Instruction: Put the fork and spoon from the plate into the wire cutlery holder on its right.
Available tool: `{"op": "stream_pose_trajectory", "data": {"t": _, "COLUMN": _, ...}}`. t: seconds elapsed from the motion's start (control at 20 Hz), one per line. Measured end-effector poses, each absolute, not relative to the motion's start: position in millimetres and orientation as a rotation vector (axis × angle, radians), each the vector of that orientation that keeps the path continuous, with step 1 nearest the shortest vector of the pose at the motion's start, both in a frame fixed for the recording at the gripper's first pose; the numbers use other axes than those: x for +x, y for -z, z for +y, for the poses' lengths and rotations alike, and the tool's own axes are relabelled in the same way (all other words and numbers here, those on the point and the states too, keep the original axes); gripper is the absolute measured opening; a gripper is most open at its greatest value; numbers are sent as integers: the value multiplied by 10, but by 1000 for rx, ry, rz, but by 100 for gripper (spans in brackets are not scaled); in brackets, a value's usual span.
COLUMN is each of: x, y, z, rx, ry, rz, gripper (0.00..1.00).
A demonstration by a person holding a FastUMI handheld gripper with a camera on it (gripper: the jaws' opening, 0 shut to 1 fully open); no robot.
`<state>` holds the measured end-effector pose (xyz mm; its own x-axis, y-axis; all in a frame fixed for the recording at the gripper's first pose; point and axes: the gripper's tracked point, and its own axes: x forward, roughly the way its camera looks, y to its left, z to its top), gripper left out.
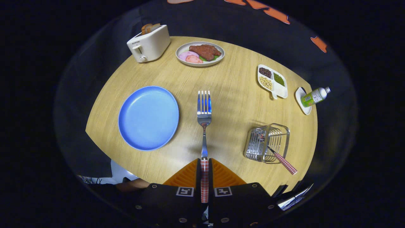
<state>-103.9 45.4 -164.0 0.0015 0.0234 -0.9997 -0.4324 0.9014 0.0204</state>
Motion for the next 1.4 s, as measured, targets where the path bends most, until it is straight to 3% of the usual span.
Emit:
{"op": "stream_pose_trajectory", "data": {"t": 0.5, "x": -849, "y": 1504, "z": -695, "rx": -355, "ry": -216, "rz": 1584, "gripper": 9}}
{"op": "stream_pose_trajectory", "data": {"t": 1.4, "x": -831, "y": 1692, "z": -1083, "rx": -583, "ry": -295, "rz": 1882, "gripper": 9}}
